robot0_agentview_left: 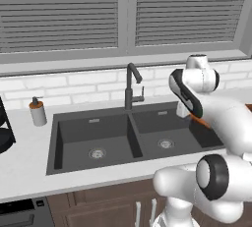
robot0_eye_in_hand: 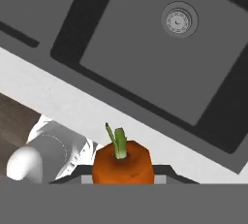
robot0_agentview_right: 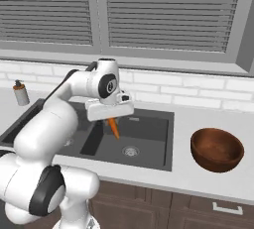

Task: Pick the carrot from the sink and place it in the bowl. Then pick the bowl and place it in the microwave. Then close the microwave door and press the start button.

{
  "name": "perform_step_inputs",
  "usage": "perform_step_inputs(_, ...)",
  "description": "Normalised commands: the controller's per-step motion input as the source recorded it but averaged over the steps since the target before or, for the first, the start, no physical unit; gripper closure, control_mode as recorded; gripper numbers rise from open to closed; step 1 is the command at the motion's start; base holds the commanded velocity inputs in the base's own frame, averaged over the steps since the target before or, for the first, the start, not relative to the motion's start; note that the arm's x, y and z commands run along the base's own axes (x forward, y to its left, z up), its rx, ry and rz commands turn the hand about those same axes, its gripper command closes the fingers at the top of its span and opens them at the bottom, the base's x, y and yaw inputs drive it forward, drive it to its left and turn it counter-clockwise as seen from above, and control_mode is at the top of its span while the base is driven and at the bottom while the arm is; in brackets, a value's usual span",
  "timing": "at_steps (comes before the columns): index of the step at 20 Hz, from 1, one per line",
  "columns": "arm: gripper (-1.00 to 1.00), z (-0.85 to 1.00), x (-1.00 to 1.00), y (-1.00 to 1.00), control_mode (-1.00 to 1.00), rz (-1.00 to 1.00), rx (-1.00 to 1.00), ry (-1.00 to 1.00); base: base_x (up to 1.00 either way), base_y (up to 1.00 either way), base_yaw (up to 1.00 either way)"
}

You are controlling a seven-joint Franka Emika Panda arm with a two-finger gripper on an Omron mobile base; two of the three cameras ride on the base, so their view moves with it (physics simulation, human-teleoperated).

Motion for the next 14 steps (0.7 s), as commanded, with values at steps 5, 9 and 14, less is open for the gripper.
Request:
perform_step_inputs(5,1.0,0.0,0.01,-1.0,-1.0,-0.01,0.06,0.0,0.0,0.0,0.0)
perform_step_inputs(9,1.0,0.0,0.04,-0.97,-1.0,-0.1,0.06,0.0,0.0,0.0,0.0)
perform_step_inputs(14,1.0,0.09,0.06,-0.86,-1.0,-0.29,0.07,0.0,0.0,0.0,0.0)
